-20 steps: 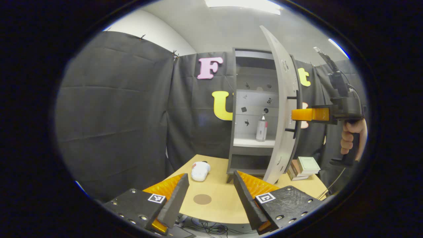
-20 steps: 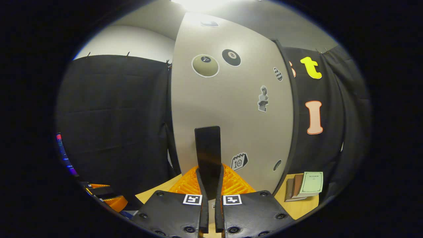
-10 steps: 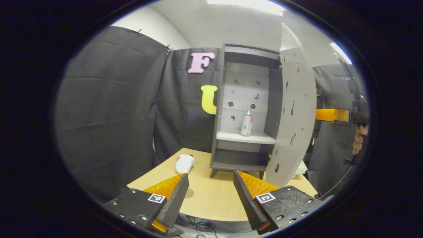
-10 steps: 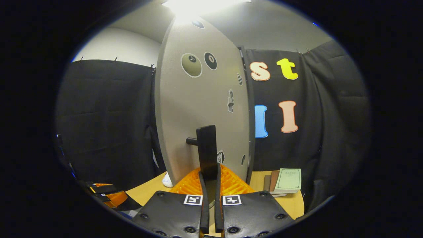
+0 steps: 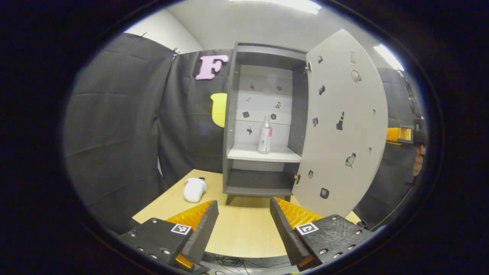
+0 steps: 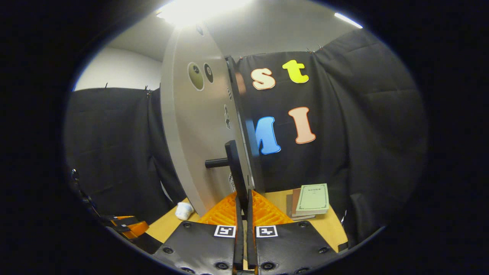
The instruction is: Open the cabinet door with the right hand, grasp the bottle in the cabinet with the left hand and place it on the coaster, then close the cabinet door with the right hand.
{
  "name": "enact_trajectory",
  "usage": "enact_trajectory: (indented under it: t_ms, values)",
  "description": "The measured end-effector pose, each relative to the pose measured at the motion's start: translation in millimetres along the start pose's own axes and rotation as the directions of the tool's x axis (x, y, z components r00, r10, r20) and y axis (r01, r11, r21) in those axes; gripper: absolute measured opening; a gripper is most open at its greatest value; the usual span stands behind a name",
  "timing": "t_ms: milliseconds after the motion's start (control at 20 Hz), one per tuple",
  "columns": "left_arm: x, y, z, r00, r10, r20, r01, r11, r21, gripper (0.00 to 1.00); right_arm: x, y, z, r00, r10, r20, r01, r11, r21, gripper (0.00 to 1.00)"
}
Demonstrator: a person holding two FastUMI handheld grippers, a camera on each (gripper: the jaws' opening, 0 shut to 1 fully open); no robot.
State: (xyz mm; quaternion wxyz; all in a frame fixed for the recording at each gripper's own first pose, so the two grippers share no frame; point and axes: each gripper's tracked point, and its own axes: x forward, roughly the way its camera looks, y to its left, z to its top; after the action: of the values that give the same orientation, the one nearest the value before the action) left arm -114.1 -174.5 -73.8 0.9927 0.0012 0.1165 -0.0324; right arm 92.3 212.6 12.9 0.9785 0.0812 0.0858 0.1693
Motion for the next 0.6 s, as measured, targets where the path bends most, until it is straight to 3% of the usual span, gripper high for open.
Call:
enact_trajectory:
  t_ms: [100,150,250,400,600]
  values:
    - [16.8,-3.9,4.8,0.999,-0.036,-0.004,0.036,0.999,0.010,0.83,-1.0,6.5,2.8,1.000,-0.008,0.006,0.008,1.000,-0.023,0.06]
    - [25.0,-3.5,6.7,0.999,-0.053,-0.004,0.053,0.999,0.009,0.84,-3.8,-1.4,2.0,0.999,-0.038,0.015,0.039,0.997,-0.067,0.01]
    - [37.0,-1.1,12.4,0.996,-0.090,-0.002,0.090,0.996,0.003,0.82,-6.5,-0.6,5.9,0.998,-0.053,0.041,0.058,0.991,-0.118,0.05]
    - [65.0,9.6,11.8,0.989,-0.147,-0.026,0.147,0.989,-0.010,0.83,-19.6,3.8,0.9,0.998,-0.057,0.040,0.058,0.997,-0.043,0.05]
    - [98.1,19.7,7.0,0.974,-0.219,-0.054,0.219,0.976,-0.016,0.82,-60.6,-23.7,21.9,0.972,-0.205,0.113,0.198,0.978,0.067,0.00]
